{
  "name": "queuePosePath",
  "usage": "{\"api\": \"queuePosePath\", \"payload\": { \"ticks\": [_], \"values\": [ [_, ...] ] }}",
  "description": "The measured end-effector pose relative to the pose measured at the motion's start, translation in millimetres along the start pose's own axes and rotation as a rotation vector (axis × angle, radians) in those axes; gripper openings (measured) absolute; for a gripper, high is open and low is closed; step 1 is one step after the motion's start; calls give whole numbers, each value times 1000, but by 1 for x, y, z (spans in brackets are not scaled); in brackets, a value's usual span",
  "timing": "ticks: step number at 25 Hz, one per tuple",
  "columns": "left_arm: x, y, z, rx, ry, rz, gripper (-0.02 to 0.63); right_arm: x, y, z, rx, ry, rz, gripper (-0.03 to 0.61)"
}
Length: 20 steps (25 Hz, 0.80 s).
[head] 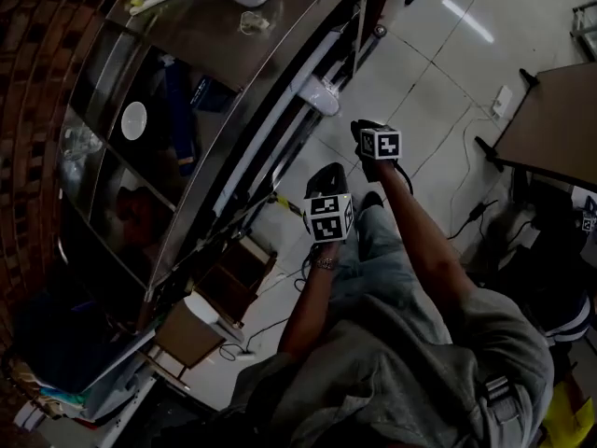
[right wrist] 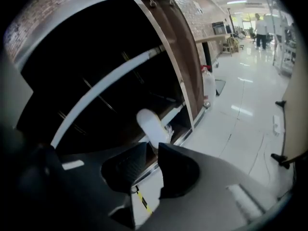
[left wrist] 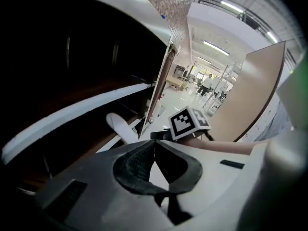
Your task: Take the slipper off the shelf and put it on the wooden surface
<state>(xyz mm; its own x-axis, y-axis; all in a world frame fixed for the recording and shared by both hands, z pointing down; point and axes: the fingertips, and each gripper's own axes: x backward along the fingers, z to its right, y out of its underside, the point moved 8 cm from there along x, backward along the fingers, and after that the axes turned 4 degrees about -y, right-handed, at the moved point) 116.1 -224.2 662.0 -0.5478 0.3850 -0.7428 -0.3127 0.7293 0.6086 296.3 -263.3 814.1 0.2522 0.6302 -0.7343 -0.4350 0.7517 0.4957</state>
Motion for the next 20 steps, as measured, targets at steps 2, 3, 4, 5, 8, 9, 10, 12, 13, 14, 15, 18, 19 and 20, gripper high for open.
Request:
{"api": "queuePosePath", "payload": {
  "ticks": [2, 3, 4, 5, 8, 9, 10, 12, 13, 14, 15, 18, 19, 20],
  "values": [
    [-26, 15, -16, -7, -5, 43, 3, -53, 9, 28, -27, -26, 11, 97],
    [-37, 22, -25, -24, -19, 69, 3, -75, 13, 35, -64, -61, 26, 118],
    [-46, 31, -35, -38, -41, 86, 3, -93, 17, 39, -109, -105, 46, 148],
    [-54, 40, -43, -42, -66, 96, 3, -109, 20, 42, -151, -152, 74, 190],
    [-70, 63, -63, -18, -127, 124, 3, -154, 26, 54, -203, -245, 164, 279],
    [-72, 67, -68, -9, -139, 135, 3, -170, 27, 55, -212, -265, 173, 303],
    [-73, 70, -72, -2, -146, 143, 3, -185, 27, 55, -232, -290, 171, 314],
    [-71, 74, -74, 2, -157, 141, 3, -203, 28, 53, -311, -344, 142, 279],
    [-67, 73, -73, 2, -165, 135, 3, -204, 28, 50, -352, -366, 128, 127],
    [-62, 71, -72, 6, -176, 126, 3, -197, 24, 44, -372, -378, 122, 97],
    [-55, 65, -70, 12, -186, 119, 3, -186, 19, 37, -359, -374, 119, 79],
    [-28, 31, -56, 32, -189, 105, 3, -125, -4, 4, -183, -277, 83, 62],
    [-18, 16, -49, 38, -179, 102, 3, -99, -11, -7, -125, -231, 63, 60],
    [-9, 1, -40, 46, -165, 98, 3, -71, -15, -14, -72, -179, 40, 60]
  ]
}}
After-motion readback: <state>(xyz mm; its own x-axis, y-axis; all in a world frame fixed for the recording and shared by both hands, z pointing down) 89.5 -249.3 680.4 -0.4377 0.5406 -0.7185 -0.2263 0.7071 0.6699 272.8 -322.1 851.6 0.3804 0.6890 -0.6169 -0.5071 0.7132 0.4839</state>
